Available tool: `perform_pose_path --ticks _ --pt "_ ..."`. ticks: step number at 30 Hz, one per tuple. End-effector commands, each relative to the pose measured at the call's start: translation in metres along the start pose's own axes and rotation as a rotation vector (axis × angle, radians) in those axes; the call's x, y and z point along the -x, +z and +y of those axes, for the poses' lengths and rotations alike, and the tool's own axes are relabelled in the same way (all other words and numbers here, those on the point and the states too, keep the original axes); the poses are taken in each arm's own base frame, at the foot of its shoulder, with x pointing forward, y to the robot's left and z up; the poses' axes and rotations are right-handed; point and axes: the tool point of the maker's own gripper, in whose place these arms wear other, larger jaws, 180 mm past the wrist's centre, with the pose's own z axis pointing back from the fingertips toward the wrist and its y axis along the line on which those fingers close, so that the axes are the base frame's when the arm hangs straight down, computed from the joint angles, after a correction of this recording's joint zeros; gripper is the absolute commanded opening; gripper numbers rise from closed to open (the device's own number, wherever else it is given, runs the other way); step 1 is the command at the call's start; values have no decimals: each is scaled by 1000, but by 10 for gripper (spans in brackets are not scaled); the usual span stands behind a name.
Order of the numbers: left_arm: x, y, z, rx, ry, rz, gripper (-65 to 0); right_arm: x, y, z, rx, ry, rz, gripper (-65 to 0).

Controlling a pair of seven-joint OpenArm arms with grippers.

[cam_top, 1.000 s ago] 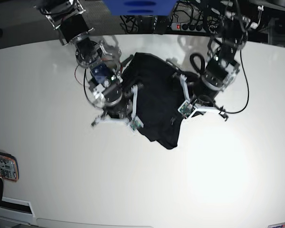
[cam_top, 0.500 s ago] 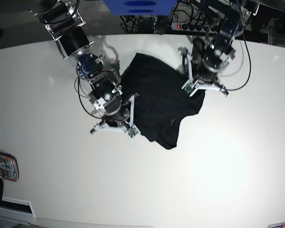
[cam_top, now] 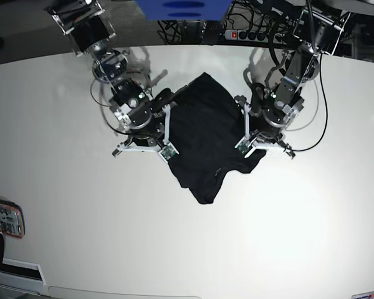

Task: Fold the T-shirt properly
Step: 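Drag the bundle with both grippers and set it down square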

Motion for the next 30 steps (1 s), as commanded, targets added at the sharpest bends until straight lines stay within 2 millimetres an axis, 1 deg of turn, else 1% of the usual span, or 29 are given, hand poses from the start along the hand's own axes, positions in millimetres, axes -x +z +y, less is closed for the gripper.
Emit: perform_pose_path --ticks 1,5,6,9,10,13,15,19,20,21,24,26,28,30 --pt "-1 -5 1 16 -16 16 -650 -15 7 -2 7 -10 -51 -650" --pt "-15 -17 5 23 -63 10 -650 -12 20 13 -16 -22 -70 -650" --pt "-18 -19 6 23 -73 7 -650 -10 22 17 -24 -26 -67 -650" --pt "-35 -27 12 19 -98 -14 -650 -4 26 26 -42 -31 -63 -650" --pt "-38 -29 14 17 -97 -14 -650 -3 27 29 -48 -31 -61 -650" --pt "-42 -34 23 3 -99 -11 -650 -5 28 30 -50 -31 -68 -650" --pt "-50 -38 21 7 -87 -20 -650 -6 29 32 -55 -31 -69 -650" --pt "-59 -42 21 10 -76 -28 -650 8 34 64 -121 -18 -43 -650" --pt "-68 -44 22 8 -72 -43 -650 10 36 71 -136 -14 -41 -650" --pt "-73 -46 22 9 -67 -50 -650 8 37 76 -148 -5 -45 -650" --pt "-75 -50 19 17 -58 -44 -650 3 42 100 -199 31 -63 -650" --pt "-77 -51 15 24 -53 -45 -650 6 46 115 -233 44 -59 -650" --pt "-77 -51 14 25 -52 -46 -650 10 49 124 -253 45 -53 -650" --pt "-77 -51 14 26 -52 -45 -650 11 54 127 -260 40 -54 -650"
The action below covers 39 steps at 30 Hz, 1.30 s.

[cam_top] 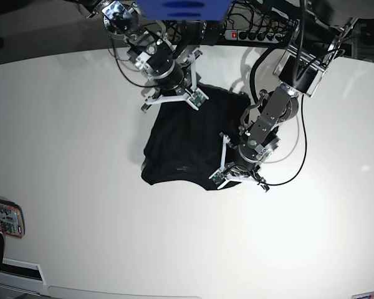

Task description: Fold the T-shirt properly

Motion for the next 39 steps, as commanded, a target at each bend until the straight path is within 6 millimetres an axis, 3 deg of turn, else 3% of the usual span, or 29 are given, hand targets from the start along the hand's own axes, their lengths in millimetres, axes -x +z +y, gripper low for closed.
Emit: perform_pose_path --ticks 1,7,16,23,27,31,35,39 --pt "-7 1 2 6 4 -16 -650 -4 4 6 -25 -6 -9 -650" --pt "-10 7 0 3 1 -38 -650 -4 4 -1 -9 -10 -10 -650" --pt "-13 70 3 -58 -18 -154 -650 16 8 -72 158 -128 17 -650" --pt "-16 125 27 -168 83 -243 -650 23 23 -136 319 -222 -54 -650" --pt "-14 156 32 -216 117 -273 -650 -3 42 -171 417 -251 -198 -650" --pt "-5 171 26 -225 153 -265 -650 -17 69 -209 547 -299 -365 -650" --pt "9 174 22 -238 209 -233 -650 -12 101 -245 694 -349 -481 -650" --pt "3 186 17 -253 253 -348 -650 -1 129 -269 791 -394 -556 -650"
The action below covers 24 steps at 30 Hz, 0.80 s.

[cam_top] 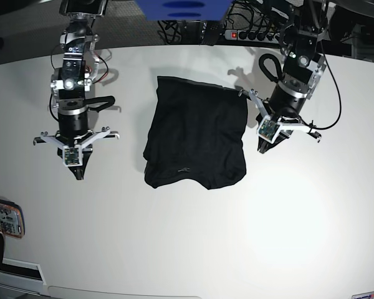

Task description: Fold the T-shirt properly

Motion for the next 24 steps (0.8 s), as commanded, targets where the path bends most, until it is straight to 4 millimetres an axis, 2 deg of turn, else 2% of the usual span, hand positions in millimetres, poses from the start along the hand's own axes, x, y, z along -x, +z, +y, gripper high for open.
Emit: perform_pose_path --ticks 1,3,5,8,9,14,19,24 --pt "-13 7 0 -10 12 -74 -650 -24 2 -13 31 -23 -91 -650" --pt "-25 18 -3 -17 41 -181 -650 -29 5 -22 38 -87 -124 -650" --pt "-27 28 -6 -21 63 -230 -650 -6 19 -23 30 -140 -69 -650" --pt "-14 41 -13 -13 80 -211 -650 24 43 -19 12 -195 -4 -650" --pt "-10 45 -17 -6 86 -204 -650 29 50 -23 16 -193 5 -650" --pt "-6 63 -31 29 110 -257 -650 35 73 -31 9 -153 -37 -650" --pt "-9 82 -42 61 137 -398 -650 44 102 -39 19 -121 -55 -650" --pt "2 105 -52 88 184 -544 -650 43 123 -53 51 -100 -129 -650"
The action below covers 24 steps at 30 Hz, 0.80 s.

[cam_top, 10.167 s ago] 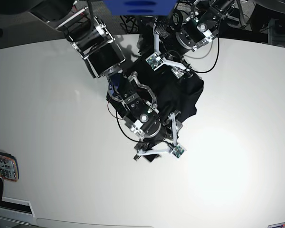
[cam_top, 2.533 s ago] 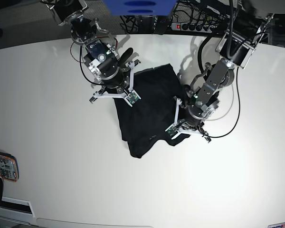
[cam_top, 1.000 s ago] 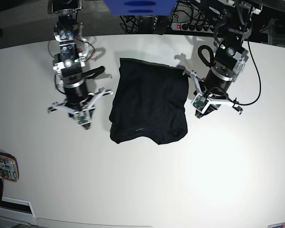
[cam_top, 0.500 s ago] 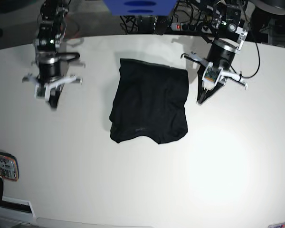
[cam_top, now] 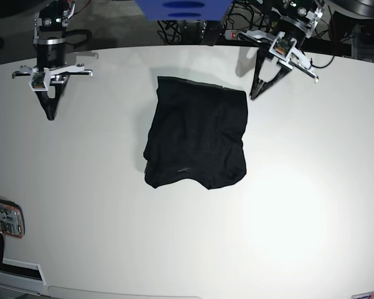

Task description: Fold the T-shirt properly

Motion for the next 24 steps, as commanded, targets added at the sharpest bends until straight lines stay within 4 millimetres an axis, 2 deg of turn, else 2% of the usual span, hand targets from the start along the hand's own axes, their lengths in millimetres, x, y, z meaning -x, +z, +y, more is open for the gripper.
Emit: perform_pose_path --ticks 1,4,7,9,13,19,24 --pt "-11 5 5 5 -3 -68 -650 -6 7 -9 16 13 -32 -650" --pt "-6 19 7 -5 4 -110 -650 -4 23 -24 45 37 -91 -650" --pt "7 38 12 -9 -28 -85 -650 -2 42 -38 77 52 -184 -650" --pt "14 41 13 6 -59 -55 -650 -3 55 -45 99 56 -272 -650" --pt "21 44 4 60 -94 -24 -650 3 94 -53 136 64 -421 -650" --pt "36 49 -18 171 -150 31 -650 42 115 -60 166 60 -296 -650" --pt "58 69 -43 304 -198 127 -650 69 133 -65 183 58 -195 -650"
